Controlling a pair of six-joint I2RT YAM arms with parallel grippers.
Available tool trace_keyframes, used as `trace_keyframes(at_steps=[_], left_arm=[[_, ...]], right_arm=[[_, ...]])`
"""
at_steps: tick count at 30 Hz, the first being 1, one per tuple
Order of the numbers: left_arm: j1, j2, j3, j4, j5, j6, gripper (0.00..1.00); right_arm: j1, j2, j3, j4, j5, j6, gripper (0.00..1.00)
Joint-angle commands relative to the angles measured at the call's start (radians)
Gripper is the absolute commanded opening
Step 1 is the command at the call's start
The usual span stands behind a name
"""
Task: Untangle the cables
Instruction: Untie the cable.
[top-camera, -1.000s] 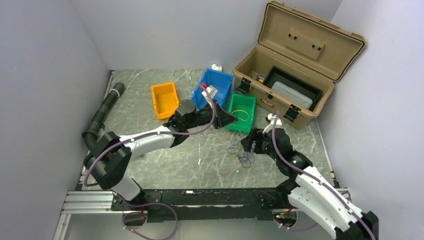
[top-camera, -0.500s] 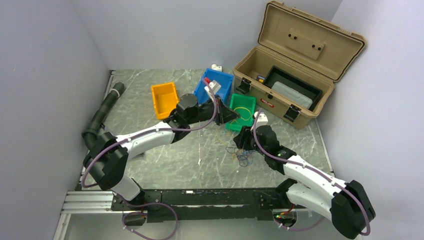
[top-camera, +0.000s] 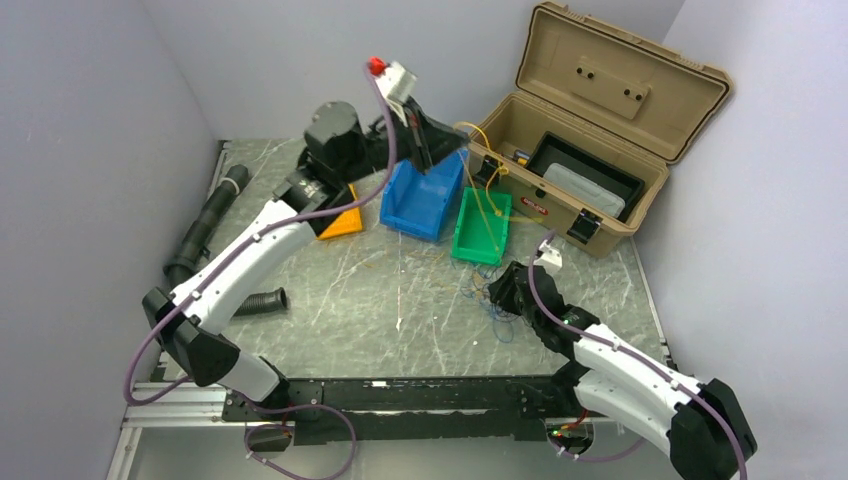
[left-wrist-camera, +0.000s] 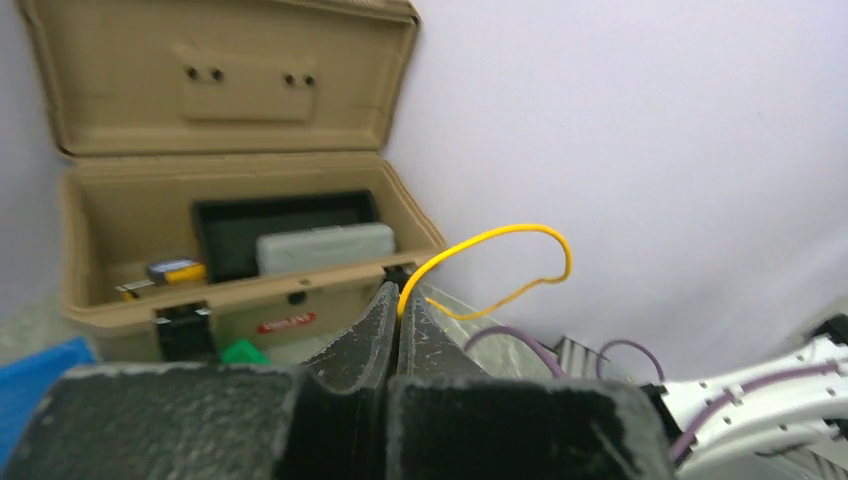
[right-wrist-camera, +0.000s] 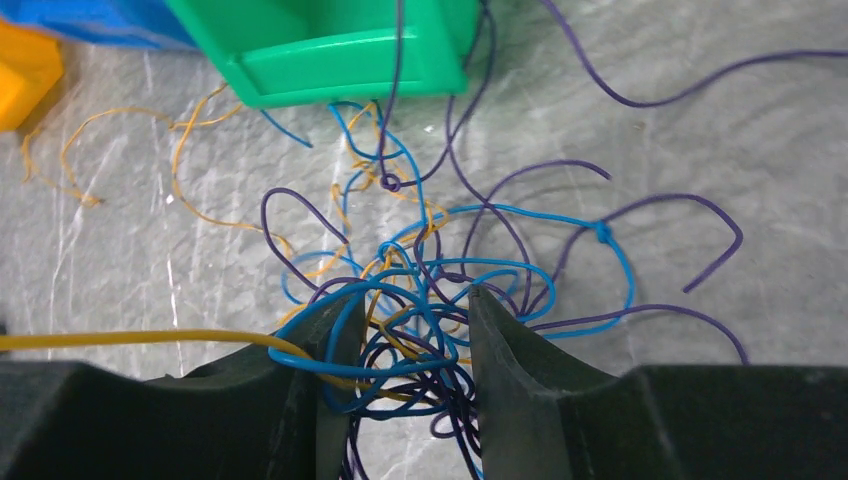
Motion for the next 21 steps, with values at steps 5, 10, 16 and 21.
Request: trace_keyframes(at_steps=[5, 10, 16, 21], left_arm=[[0.099, 0.026, 0.299, -0.194, -0.020, 0.058, 0.00], [0.151, 0.112, 0.519, -0.275, -0.028, 0.057, 0.00], [0.187, 0.160, 0.633, -0.265, 0.019, 0.000, 0.00], [0.192, 0.136, 0.565, -0.212, 0.054, -0.028, 0.00]], right_arm=[[-0.001, -0.089, 0.010, -0.172, 0.107, 0.126, 0.46], [-0.003, -0.079, 0.012, -0.186, 0.115, 0.140, 0.49], [-0.003, -0.070, 0.039, -0.199, 0.106, 0.125, 0.50], [-0.004, -0.114, 0.087, -0.197, 0.067, 0.006, 0.74]])
